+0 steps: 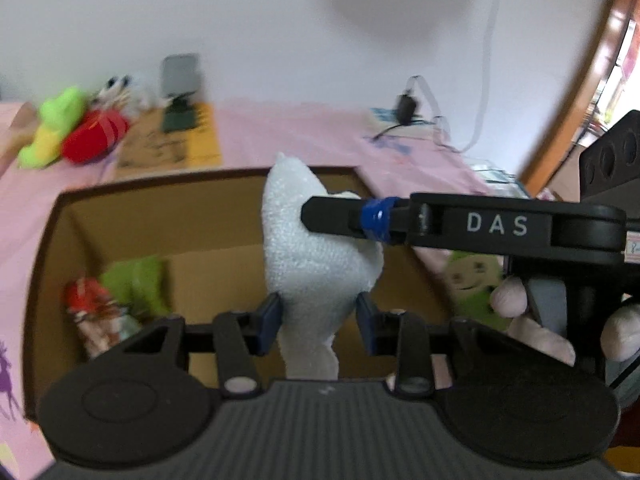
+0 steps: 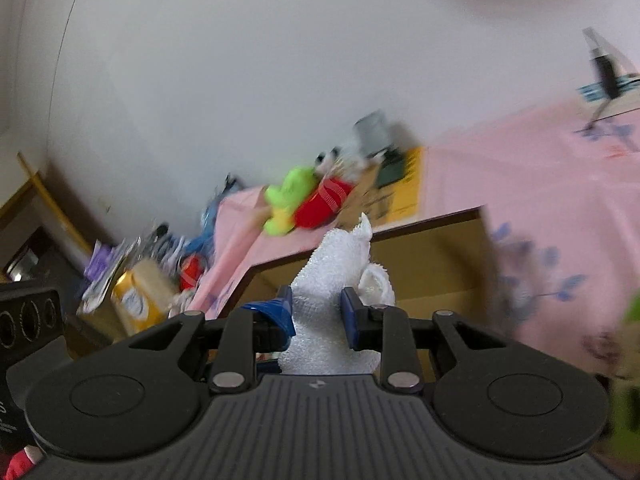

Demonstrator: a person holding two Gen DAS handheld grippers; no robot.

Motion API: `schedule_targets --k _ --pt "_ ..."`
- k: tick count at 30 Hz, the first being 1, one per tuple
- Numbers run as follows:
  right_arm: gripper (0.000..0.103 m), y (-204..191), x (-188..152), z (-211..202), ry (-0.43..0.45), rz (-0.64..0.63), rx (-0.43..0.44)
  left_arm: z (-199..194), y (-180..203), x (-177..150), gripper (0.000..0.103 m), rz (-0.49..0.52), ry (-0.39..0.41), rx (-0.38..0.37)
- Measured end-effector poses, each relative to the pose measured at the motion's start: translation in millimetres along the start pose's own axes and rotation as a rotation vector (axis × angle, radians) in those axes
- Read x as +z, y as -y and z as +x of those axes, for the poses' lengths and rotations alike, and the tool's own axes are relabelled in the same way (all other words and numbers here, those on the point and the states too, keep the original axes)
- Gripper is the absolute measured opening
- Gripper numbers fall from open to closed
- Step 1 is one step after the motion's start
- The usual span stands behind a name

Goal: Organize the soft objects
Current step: 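Lower the white fluffy toy into the cardboard box and open the right gripper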

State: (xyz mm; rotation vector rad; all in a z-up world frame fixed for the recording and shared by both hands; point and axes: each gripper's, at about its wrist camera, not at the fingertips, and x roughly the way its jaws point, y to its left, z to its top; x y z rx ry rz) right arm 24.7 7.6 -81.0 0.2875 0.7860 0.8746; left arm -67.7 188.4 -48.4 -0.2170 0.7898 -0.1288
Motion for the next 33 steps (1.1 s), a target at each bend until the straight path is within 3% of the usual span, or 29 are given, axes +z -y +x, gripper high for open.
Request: schedule_targets --k 11,13,14,15,25,33 --pt "0.009 -16 -21 86 -0.199 -0.034 -0.058 38 -63 -20 0.035 -0.084 -0.132 0.108" --pt "0.009 -17 -25 91 -0.216 -0.036 -0.066 42 -66 -23 0.04 -0.084 -0.141 0.116" --pt "0.01 -17 -26 92 -0.227 -0.023 -0.058 41 -66 -24 0.048 -0.085 -0.141 0.116" --pt "0.01 -17 -26 92 -0.23 -0.012 -0.053 41 -67 -25 0.057 -0.087 -0.141 0.116" --pt "0.012 -17 -25 71 -0.183 0.028 -0.075 16 -40 -15 0.057 -0.008 -0.066 0.098" --pt "0.012 -18 -24 29 -0.097 0.037 -0.092 -7 3 -10 0.058 0.115 -0.023 0.025"
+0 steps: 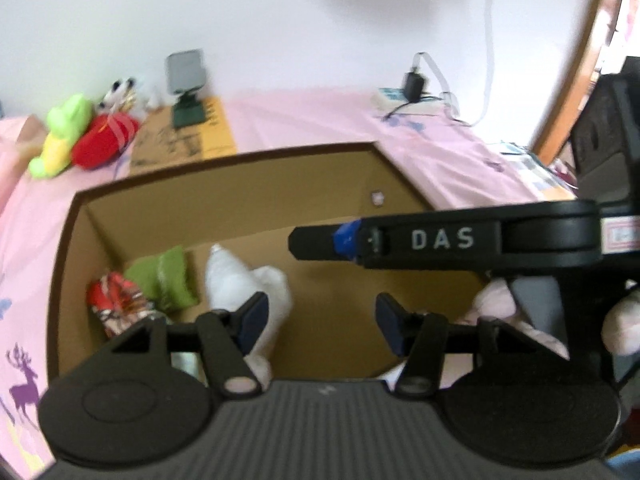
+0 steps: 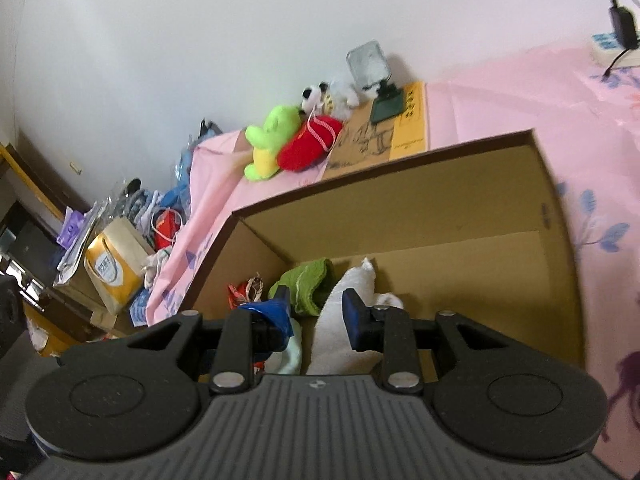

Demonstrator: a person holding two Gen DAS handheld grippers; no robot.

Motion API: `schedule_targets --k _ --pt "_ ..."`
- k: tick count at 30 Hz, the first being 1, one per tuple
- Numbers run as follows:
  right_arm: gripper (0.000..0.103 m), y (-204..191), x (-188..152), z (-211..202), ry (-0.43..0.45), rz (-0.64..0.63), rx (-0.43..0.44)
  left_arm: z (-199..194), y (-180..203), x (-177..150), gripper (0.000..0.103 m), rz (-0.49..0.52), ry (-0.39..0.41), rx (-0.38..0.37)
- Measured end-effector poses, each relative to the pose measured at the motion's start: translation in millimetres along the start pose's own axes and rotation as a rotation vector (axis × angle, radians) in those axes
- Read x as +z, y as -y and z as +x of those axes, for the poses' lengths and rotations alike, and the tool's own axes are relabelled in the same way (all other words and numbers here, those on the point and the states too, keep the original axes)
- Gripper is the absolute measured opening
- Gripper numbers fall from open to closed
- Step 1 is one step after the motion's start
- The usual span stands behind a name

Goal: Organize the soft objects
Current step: 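Lower the white fluffy toy into the cardboard box and open the right gripper, then move the right gripper back toward the remaining plush pile, then grasp the pink plush bunny from the pile with the right gripper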

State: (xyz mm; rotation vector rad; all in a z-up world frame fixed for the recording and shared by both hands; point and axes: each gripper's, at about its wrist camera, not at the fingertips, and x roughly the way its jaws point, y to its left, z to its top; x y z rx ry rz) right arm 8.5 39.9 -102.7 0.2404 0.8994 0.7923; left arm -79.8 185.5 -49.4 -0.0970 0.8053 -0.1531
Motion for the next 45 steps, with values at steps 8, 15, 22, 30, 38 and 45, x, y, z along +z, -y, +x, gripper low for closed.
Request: schedule_targets --k 8,15,22,30,38,45 --pt "0.012 21 -11 -46 0.061 0.028 -0.053 -3 51 3 0.06 0.095 0.008 -0.114" --pt "0.012 56 -25 -90 0.107 0.077 -0.148 11 102 3 0.063 0.192 -0.024 -0.225" --pt "0.012 109 -39 -149 0.155 0.165 -0.29 44 152 4 0.064 0.256 -0.096 -0.319" --pt "0.013 161 -41 -210 0.231 0.262 -0.386 71 205 15 0.065 0.302 -0.122 -0.403" --pt "0.013 202 -53 -224 0.103 0.304 -0.369 112 243 10 0.066 0.28 -0.221 -0.46" --pt "0.017 239 -72 -203 -0.008 0.521 -0.21 146 259 1 0.066 0.254 -0.273 -0.393"
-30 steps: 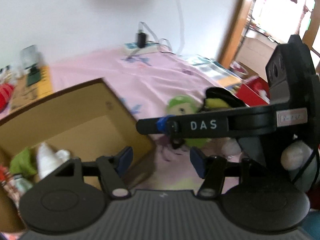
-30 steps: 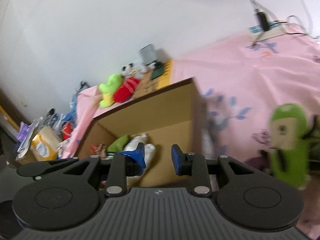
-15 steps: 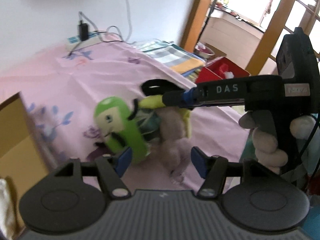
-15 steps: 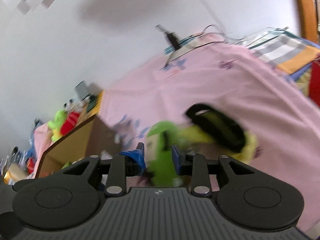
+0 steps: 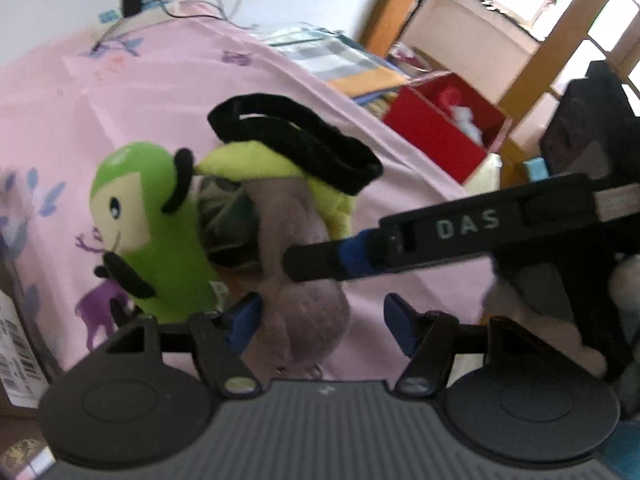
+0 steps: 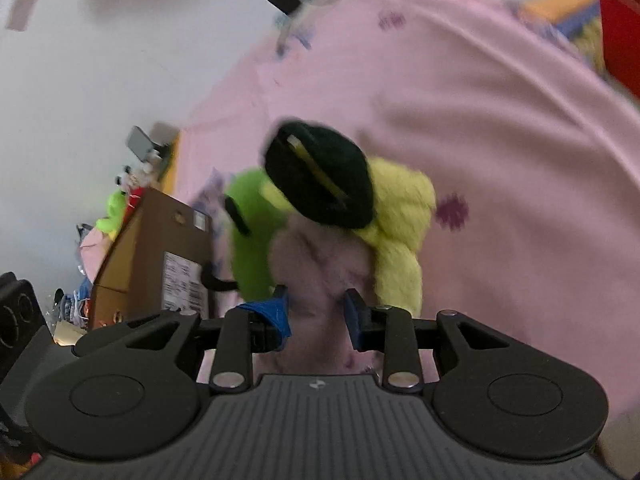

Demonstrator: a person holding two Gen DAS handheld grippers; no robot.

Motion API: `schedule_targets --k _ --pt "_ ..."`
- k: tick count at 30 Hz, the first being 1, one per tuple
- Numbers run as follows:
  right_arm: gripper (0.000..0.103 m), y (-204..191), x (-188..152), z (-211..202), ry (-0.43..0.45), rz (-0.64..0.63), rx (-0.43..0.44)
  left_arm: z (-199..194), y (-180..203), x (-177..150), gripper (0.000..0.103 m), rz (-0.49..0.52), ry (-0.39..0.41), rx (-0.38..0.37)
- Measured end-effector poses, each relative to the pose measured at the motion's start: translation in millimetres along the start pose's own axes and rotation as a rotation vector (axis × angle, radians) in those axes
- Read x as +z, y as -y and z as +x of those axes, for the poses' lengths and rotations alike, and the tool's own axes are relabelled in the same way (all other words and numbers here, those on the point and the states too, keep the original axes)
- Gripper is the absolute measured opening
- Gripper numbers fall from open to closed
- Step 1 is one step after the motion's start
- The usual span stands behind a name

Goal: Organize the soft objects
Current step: 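Grasp the pink plush bunny from the pile with the right gripper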

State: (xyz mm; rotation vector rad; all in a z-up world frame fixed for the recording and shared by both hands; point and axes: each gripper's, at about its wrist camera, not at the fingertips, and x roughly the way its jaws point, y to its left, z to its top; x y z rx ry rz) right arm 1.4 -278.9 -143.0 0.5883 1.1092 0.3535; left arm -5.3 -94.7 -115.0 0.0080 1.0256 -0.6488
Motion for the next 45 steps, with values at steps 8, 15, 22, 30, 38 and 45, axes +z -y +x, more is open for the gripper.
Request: schedule_targets --k 8,15,22,30,38,45 --pt "0.019 3 0 4 -0.039 0.009 0.047 -4 -8 0 0.051 -0.06 0.037 -0.003" --pt "0.017 -4 -1 -3 -0.023 0.009 0.079 -39 3 -3 0.051 0.007 0.106 -0.002" --pt "0.016 -29 -4 -14 0.007 -0.004 0.184 -83 -5 -9 0.048 0.013 0.179 -0.019" --pt "0.016 -53 -16 1 -0.003 -0.02 0.192 -93 -24 -29 0.047 -0.021 0.164 -0.027" --pt "0.018 -60 -30 18 0.014 -0.066 0.05 -73 -39 -41 0.063 -0.029 0.131 0.022" --pt "0.019 -56 -31 30 -0.02 -0.049 0.05 -60 -47 -44 0.078 0.007 0.124 0.07"
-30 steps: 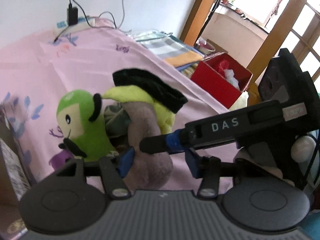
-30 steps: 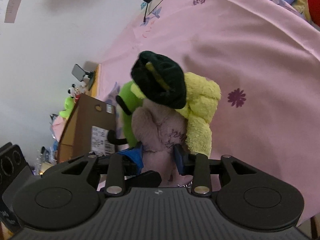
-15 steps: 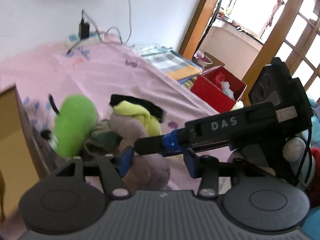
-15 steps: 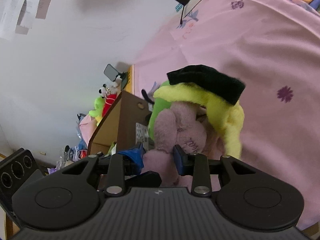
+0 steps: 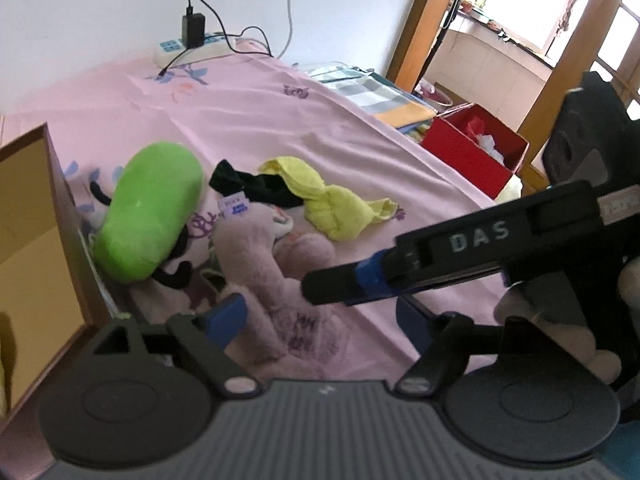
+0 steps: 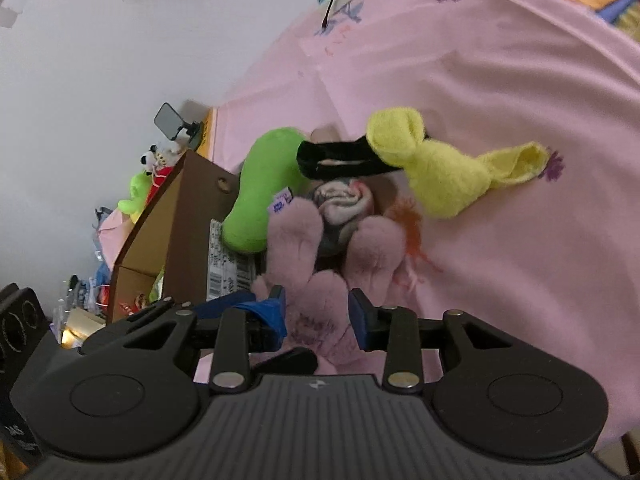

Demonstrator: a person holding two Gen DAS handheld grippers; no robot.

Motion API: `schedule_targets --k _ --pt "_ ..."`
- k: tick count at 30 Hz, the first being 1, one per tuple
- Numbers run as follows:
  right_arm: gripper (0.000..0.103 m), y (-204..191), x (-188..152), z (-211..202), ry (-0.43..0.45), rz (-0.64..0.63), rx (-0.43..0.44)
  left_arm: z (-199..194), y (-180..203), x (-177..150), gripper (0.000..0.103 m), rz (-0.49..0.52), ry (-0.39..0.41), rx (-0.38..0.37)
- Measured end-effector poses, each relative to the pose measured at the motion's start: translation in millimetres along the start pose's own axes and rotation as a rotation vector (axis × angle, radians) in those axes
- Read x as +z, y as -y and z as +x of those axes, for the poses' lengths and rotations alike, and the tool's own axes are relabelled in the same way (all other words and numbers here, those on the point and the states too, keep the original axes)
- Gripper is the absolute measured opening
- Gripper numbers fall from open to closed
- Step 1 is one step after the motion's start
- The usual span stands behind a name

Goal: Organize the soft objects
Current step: 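Grasp the pink plush bunny from the pile with the right gripper, then carry the pink plush bunny into the cardboard box and open the right gripper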

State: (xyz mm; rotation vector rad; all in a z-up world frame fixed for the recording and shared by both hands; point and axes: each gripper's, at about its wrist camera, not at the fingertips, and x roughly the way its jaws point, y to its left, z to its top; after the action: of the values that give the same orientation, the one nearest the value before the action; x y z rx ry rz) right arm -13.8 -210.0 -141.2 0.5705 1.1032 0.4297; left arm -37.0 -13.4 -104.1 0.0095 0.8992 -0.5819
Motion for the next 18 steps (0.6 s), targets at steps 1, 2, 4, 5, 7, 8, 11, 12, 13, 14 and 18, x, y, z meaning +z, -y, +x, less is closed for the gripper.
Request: schedule_targets --k 1,2,4,5,7,8,11,12,13,14,18 --pt "0.019 -1 1 6 -0.01 -0.001 0.004 2 -2 -1 0.078 0.002 -0.001 0.009" --pt "0.019 0 1 11 -0.015 -0.006 -0.002 4 -3 -2 0.078 0.004 -0.005 0.024" --pt "0.019 -1 0 22 -0.029 -0.023 -0.009 7 -6 -5 0.078 0.009 -0.007 0.04" --pt "0.02 -2 -1 28 -0.041 -0.034 -0.009 8 -7 -6 0.078 0.012 -0.006 0.04" --pt "0.02 -4 -2 36 -0.037 -0.057 -0.014 10 -3 -7 0.078 0.034 -0.008 0.066" --pt "0.02 -5 -2 37 -0.034 -0.067 -0.012 11 -1 -8 0.077 0.047 -0.006 0.072" --pt "0.016 -10 -2 38 -0.037 -0.107 0.0 12 -5 -6 0.061 -0.007 -0.008 0.011" --pt "0.016 -9 -2 38 -0.039 -0.103 -0.001 12 -6 -6 0.059 -0.013 -0.008 0.004" --pt "0.015 -8 -2 38 -0.037 -0.103 -0.002 11 -5 -6 0.057 -0.015 -0.008 0.002" --pt "0.015 -8 -2 37 -0.038 -0.108 -0.002 10 -6 -6 0.053 -0.019 -0.006 0.001" --pt "0.014 -7 -2 33 -0.031 -0.092 0.002 0 -8 -7 0.05 -0.013 -0.008 0.003"
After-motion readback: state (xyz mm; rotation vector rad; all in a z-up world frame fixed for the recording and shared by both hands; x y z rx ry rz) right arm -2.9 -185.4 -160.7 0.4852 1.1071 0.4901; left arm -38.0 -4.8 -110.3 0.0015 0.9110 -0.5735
